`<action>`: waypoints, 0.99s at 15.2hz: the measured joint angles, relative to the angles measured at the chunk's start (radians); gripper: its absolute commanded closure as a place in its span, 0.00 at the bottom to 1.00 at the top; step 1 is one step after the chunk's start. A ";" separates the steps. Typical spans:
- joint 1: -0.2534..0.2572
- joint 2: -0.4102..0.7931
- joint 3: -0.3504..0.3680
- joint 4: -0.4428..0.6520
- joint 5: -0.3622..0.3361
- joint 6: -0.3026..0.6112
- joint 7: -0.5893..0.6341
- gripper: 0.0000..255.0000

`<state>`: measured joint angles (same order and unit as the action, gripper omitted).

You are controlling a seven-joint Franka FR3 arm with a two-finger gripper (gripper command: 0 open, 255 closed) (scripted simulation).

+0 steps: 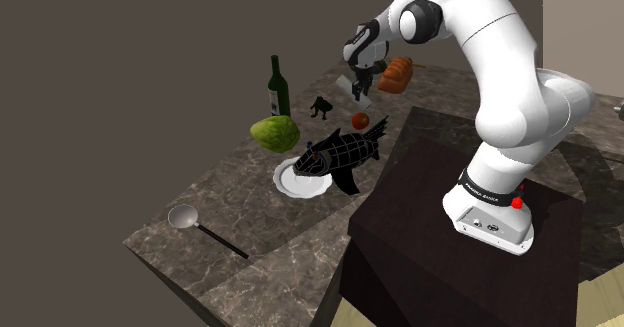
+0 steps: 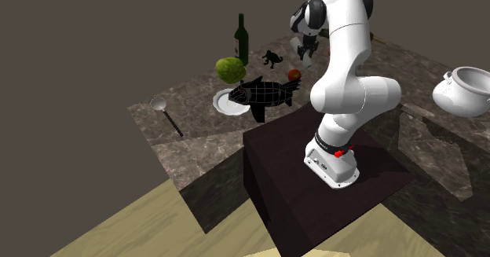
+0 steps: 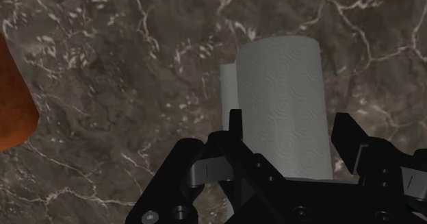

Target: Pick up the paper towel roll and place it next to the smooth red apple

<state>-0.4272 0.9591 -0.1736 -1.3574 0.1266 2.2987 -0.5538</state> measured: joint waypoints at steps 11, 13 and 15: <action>-0.007 0.014 -0.002 -0.002 -0.001 -0.008 -0.003 0.00; -0.003 0.002 -0.004 -0.007 -0.002 -0.016 0.001 0.00; 0.001 -0.035 -0.008 -0.016 -0.006 -0.044 0.001 0.00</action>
<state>-0.4266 0.9239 -0.1815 -1.3733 0.1207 2.2552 -0.5530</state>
